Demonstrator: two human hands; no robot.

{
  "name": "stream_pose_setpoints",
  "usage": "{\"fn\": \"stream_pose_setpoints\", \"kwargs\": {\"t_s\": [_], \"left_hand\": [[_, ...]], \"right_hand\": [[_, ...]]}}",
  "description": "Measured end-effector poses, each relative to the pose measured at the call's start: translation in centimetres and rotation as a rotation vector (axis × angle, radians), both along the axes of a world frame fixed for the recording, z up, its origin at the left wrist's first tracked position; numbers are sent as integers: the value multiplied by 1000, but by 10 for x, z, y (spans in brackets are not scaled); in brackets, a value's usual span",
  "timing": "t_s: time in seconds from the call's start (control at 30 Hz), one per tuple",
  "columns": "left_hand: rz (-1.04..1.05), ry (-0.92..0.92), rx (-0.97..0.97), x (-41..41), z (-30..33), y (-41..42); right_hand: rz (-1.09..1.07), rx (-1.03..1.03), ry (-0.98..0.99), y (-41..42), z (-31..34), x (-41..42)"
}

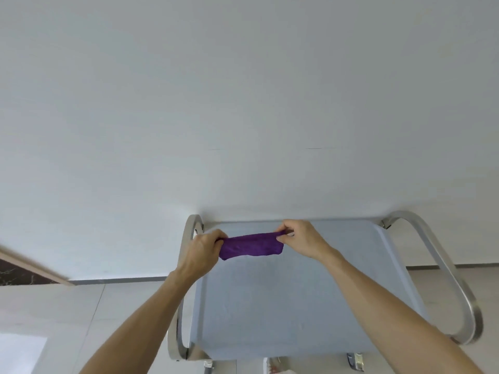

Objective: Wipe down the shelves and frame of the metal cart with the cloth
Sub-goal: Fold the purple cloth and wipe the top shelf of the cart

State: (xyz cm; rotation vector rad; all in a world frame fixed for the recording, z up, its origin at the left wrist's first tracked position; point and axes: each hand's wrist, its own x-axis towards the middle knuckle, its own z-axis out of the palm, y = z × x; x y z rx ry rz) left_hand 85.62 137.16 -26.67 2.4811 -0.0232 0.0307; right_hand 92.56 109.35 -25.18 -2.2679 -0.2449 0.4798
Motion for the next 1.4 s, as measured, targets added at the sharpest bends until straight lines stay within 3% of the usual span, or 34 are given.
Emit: {"fn": "stream_pose_setpoints", "kwargs": {"t_s": [0.13, 0.3, 0.47, 0.73, 0.83, 1.07, 1.4], "left_hand": [[-106, 56, 149, -43, -40, -4], [-221, 247, 268, -111, -95, -18], [-248, 390, 248, -138, -110, -20], [143, 268, 6, -60, -69, -11], [186, 236, -66, -50, -66, -9], [6, 346, -27, -70, -84, -25], [-424, 430, 130, -65, -97, -65]], "right_hand": [[80, -69, 41, -12, -40, -44], [244, -214, 255, -22, -99, -111], [347, -291, 306, -18, -118, -133], [-16, -187, 112, -6, -94, -80], [-73, -176, 147, -13, -92, -79], [72, -312, 232, -38, -120, -102], [156, -542, -47, -56, -164, -107]]}}
